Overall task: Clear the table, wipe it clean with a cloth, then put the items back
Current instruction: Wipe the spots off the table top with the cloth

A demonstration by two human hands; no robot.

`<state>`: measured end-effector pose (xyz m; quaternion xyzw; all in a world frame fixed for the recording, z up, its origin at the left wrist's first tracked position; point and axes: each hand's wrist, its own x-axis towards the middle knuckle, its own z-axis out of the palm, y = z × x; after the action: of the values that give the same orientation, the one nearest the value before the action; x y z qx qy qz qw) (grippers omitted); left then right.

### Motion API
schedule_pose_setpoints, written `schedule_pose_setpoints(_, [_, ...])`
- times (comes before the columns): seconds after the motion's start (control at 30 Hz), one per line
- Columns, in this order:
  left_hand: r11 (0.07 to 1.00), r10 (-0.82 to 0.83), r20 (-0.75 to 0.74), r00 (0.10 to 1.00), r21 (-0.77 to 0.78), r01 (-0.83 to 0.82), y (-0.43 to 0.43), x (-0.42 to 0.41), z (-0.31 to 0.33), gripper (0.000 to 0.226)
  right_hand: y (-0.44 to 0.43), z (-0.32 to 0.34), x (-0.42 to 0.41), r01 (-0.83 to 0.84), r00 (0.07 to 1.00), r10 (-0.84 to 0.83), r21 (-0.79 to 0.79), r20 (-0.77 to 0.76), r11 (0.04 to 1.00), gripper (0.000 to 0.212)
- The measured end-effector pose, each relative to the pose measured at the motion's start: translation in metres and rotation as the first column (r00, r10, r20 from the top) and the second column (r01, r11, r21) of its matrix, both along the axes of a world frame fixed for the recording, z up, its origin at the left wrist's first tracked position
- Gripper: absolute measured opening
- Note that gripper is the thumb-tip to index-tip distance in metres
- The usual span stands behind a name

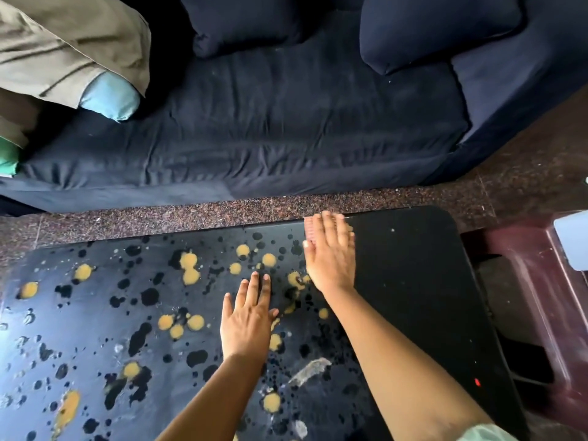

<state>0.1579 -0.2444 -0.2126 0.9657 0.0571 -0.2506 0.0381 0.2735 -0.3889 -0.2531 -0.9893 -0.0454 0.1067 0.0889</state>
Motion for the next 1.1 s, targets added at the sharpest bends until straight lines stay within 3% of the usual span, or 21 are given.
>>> schedule_pose_setpoints(0.07, [1.000,-0.010,-0.015,1.000,0.009,0.010,0.001,0.001,0.001,0.065,0.005,-0.001,-0.001,-0.193,0.981,0.193,-0.001,-0.009,0.981,0.060])
schedule_pose_setpoints(0.13, [1.000,-0.018,-0.035,0.999,0.012,0.019,0.001,0.001,0.002,0.066,-0.010,-0.001,0.001,-0.230,0.973,0.230,0.005,-0.016,0.973,0.058])
schedule_pose_setpoints(0.27, [1.000,-0.022,-0.029,0.999,0.000,0.022,0.002,0.004,0.001,0.066,-0.033,-0.002,0.009,0.166,0.986,-0.166,-0.024,0.011,0.986,0.059])
schedule_pose_setpoints(0.33, [1.000,-0.019,-0.035,0.999,-0.018,0.018,0.003,0.004,-0.002,0.066,-0.020,-0.002,0.009,0.272,0.962,-0.272,-0.022,0.009,0.962,0.060])
schedule_pose_setpoints(0.37, [1.000,-0.018,-0.036,0.999,-0.024,0.017,0.003,0.004,-0.003,0.066,-0.010,-0.002,0.007,0.245,0.969,-0.245,-0.017,0.006,0.969,0.061])
schedule_pose_setpoints(0.43, [0.999,-0.015,-0.037,0.999,-0.032,0.014,0.005,0.004,-0.004,0.066,0.009,-0.001,0.000,0.038,0.999,-0.038,0.002,0.011,0.999,0.062])
schedule_pose_setpoints(0.5, [0.999,-0.009,-0.038,0.999,-0.044,0.008,0.007,0.005,-0.004,0.066,0.011,-0.001,-0.006,-0.209,0.978,0.209,0.020,0.008,0.978,0.061])
schedule_pose_setpoints(0.57, [0.999,-0.008,-0.043,0.999,-0.050,0.006,0.007,0.006,-0.002,0.067,-0.005,-0.002,-0.003,-0.300,0.954,0.300,0.016,0.009,0.954,0.058])
schedule_pose_setpoints(0.67, [0.999,-0.023,-0.057,0.998,-0.043,0.021,0.005,0.010,0.000,0.067,-0.029,-0.003,0.001,-0.029,0.999,0.029,-0.019,0.017,0.999,0.058])
schedule_pose_setpoints(0.77, [0.998,-0.058,-0.071,0.996,-0.033,0.056,0.005,0.016,0.001,0.068,-0.017,-0.001,-0.001,0.240,0.971,-0.240,-0.013,0.013,0.971,0.059])
schedule_pose_setpoints(0.83, [0.997,-0.077,-0.083,0.994,-0.026,0.075,0.005,0.019,0.001,0.069,0.002,-0.001,-0.004,0.161,0.987,-0.161,0.012,0.017,0.987,0.061])
schedule_pose_setpoints(0.97, [0.997,-0.079,-0.091,0.993,-0.020,0.077,0.008,0.019,0.001,0.068,0.007,-0.002,-0.006,-0.265,0.964,0.265,0.014,0.008,0.964,0.060])
schedule_pose_setpoints(1.03, [0.997,-0.081,-0.105,0.991,-0.023,0.079,0.007,0.017,0.002,0.068,-0.013,-0.005,-0.003,-0.238,0.971,0.238,0.001,0.015,0.971,0.059])
schedule_pose_setpoints(1.1, [0.996,-0.094,-0.114,0.989,-0.020,0.092,0.006,0.017,0.003,0.068,-0.028,-0.003,0.000,-0.027,0.999,0.028,-0.009,0.030,1.000,0.059])
